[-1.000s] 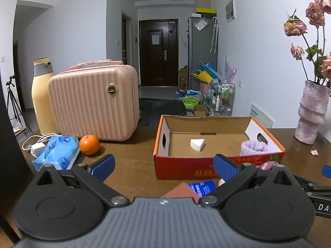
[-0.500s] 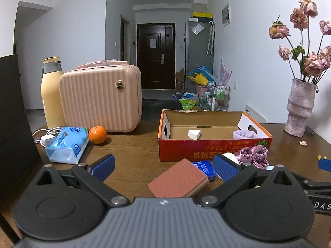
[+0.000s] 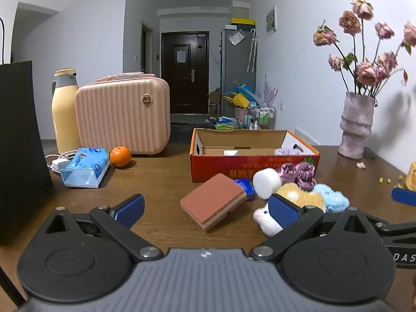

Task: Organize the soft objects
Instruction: 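Move the left gripper to the crumpled plastic bag and close on it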

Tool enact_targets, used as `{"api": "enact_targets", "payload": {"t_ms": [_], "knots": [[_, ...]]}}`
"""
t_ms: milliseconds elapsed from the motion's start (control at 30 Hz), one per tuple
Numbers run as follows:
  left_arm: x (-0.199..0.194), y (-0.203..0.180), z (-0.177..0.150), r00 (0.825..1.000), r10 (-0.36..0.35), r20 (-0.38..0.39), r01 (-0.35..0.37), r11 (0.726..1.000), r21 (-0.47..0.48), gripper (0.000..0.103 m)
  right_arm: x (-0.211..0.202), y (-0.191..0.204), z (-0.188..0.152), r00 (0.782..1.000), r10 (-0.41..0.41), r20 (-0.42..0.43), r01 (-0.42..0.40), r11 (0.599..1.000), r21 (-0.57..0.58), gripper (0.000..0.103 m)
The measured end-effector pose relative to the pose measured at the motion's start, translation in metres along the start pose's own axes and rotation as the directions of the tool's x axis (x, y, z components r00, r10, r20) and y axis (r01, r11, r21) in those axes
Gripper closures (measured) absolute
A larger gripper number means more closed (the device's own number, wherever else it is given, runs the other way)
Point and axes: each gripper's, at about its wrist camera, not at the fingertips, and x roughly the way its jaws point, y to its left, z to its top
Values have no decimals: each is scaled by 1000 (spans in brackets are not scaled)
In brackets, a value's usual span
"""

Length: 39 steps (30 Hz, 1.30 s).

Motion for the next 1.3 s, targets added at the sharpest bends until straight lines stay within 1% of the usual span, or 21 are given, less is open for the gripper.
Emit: {"api": "enact_targets", "payload": {"t_ms": [200, 367, 700, 867, 1067, 1167, 1300], "knots": [[-13, -2, -16, 1000, 7, -2, -6, 1000, 17, 0, -17, 5, -14, 1000, 2, -13, -2, 1000, -11, 0], [-21, -1, -32, 1000, 9, -12, -9, 1000, 10, 0, -28, 7, -26, 1000, 7, -30, -8, 1000, -23, 0], [-31, 3, -68, 1000, 13, 1, -13, 1000, 1, 0, -37, 7, -55, 997, 37, -64, -37, 999, 9, 0], [-31, 4, -77, 1000, 18, -12, -18, 1000, 9, 0, -42, 7, -59, 998, 38, -43, -38, 999, 12, 0], [-24, 5, -88, 998, 19, -55, -18, 1000, 19, 0, -40, 11, -63, 998, 38, -47, -38, 999, 6, 0], [-22, 7, -88, 998, 18, -64, -18, 1000, 11, 0, -40, 11, -63, 998, 43, -47, -43, 999, 9, 0], [-13, 9, -85, 994, 37, -105, -35, 999, 19, 0, -39, 11, -64, 997, 47, -54, -47, 999, 9, 0]]}}
